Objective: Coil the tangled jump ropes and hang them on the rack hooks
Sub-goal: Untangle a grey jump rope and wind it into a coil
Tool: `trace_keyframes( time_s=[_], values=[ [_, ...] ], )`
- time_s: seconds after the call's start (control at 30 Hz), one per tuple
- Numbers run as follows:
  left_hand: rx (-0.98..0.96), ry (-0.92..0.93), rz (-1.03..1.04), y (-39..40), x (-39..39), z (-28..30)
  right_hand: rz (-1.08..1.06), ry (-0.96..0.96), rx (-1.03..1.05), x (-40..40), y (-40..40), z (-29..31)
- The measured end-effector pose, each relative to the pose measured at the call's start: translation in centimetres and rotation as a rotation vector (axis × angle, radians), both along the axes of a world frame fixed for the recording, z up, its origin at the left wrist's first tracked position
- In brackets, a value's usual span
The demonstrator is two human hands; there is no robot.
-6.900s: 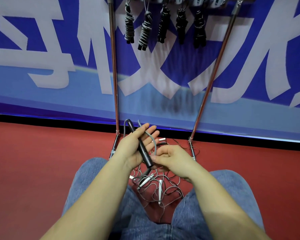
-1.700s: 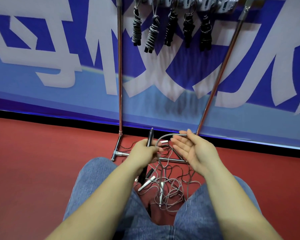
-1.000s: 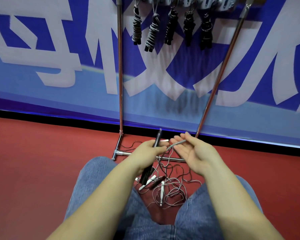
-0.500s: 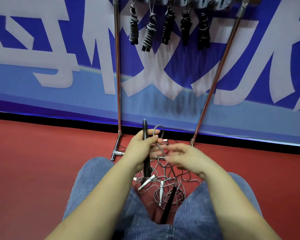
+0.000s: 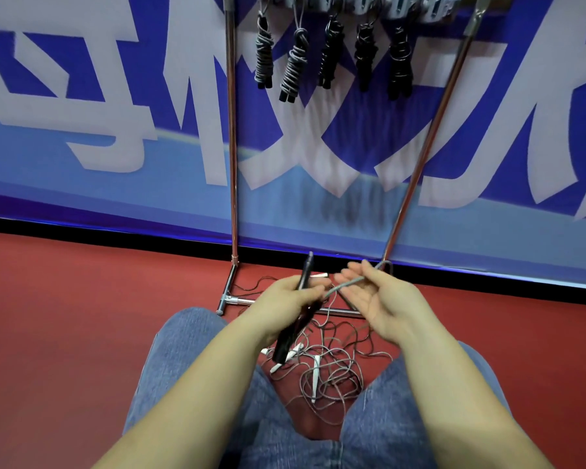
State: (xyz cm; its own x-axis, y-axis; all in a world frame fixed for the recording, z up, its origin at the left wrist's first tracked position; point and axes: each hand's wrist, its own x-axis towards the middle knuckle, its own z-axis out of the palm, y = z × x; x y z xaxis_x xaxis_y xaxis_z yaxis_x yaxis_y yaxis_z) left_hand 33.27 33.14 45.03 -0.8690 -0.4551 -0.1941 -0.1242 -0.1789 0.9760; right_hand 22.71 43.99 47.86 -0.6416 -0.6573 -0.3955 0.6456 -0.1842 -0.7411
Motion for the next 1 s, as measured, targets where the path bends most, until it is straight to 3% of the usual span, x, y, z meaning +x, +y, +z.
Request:
trace_keyframes(
  time_s=[0.1,0.23,0.43,0.5,0.63,0.77,0.93,1.0],
  values=[
    [-0.077,-0.029,-0.094,0.2,0.2,0.1,-0.068,-0.092,-0.138,-0.5,0.2,0.0],
    [-0.073,0.001,-0.073,0.4,0.2,0.6,-0.054,-0.052,-0.142,-0.5,0.2,-0.1],
    [0.296,0.167,0.235,0.1,-0.3,1.7,0.434,0.470,0.274,0.6,0.2,-0.9],
    [0.378,0.208,0.315,-0.3,-0.4,2.1,0.467,0.581,0.324,1.1,0.1,-0.9],
    [0.329,0.238,0.316,-0.6,-0.2,2.1,0.276,0.663,0.312,1.3,-0.2,-0.5],
    [0.167,0.166,0.152,0.0,-0.3,2.4,0.068,0.703,0.251,1.7,-0.5,0.1],
    [0.210,0.184,0.122,0.5,-0.5,2.8,0.094,1.105,0.428,2.4,-0.5,0.4],
    [0.197,0.177,0.137,-0.1,-0.3,2.9,0.015,1.177,0.436,2.1,-0.4,0.9]
  ],
)
